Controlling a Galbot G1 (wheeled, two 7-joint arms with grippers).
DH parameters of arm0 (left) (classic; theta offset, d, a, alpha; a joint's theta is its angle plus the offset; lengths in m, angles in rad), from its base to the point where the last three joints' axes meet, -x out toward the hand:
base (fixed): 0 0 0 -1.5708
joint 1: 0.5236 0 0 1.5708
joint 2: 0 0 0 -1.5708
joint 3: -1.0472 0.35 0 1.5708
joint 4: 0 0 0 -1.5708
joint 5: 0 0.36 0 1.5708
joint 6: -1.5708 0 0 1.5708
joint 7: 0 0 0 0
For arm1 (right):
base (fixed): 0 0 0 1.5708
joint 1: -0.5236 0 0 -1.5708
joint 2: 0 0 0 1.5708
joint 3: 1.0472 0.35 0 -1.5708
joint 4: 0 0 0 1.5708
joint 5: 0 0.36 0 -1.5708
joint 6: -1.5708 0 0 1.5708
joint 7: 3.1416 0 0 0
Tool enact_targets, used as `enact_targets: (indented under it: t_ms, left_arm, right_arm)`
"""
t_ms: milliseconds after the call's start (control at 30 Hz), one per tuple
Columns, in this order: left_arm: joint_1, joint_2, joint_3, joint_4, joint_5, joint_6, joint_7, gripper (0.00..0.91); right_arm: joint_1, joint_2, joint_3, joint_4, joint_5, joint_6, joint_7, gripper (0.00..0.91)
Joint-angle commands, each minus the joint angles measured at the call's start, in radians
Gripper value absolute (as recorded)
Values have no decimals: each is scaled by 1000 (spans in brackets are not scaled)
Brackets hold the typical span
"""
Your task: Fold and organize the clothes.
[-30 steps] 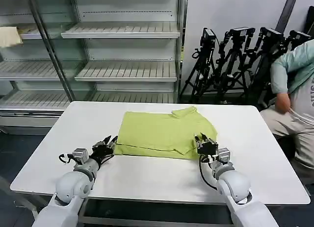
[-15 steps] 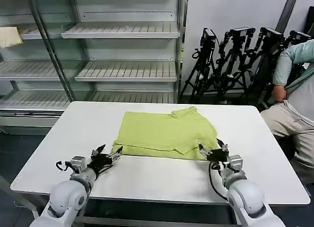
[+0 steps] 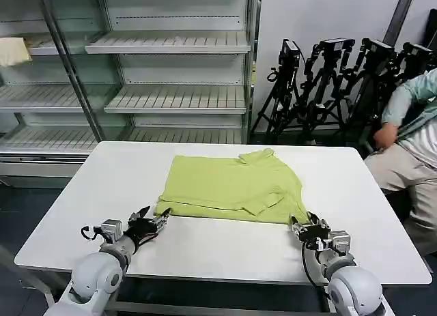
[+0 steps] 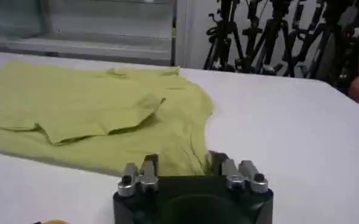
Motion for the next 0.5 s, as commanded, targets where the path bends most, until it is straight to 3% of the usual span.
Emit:
enact_targets:
  t_ms: [33, 333, 500]
  left_arm:
    - [2, 1, 6, 11, 3, 8, 2, 20]
    - [71, -10, -11, -47, 15, 7, 10, 10]
    - [183, 10, -75, -156, 7, 6, 13, 10]
  right_arm:
    - [-21, -3, 12, 3, 17, -14, 2, 0]
    - [-72, 4, 22, 62, 6, -12, -10, 0]
    - [-191, -15, 81, 162, 8, -4, -26, 0]
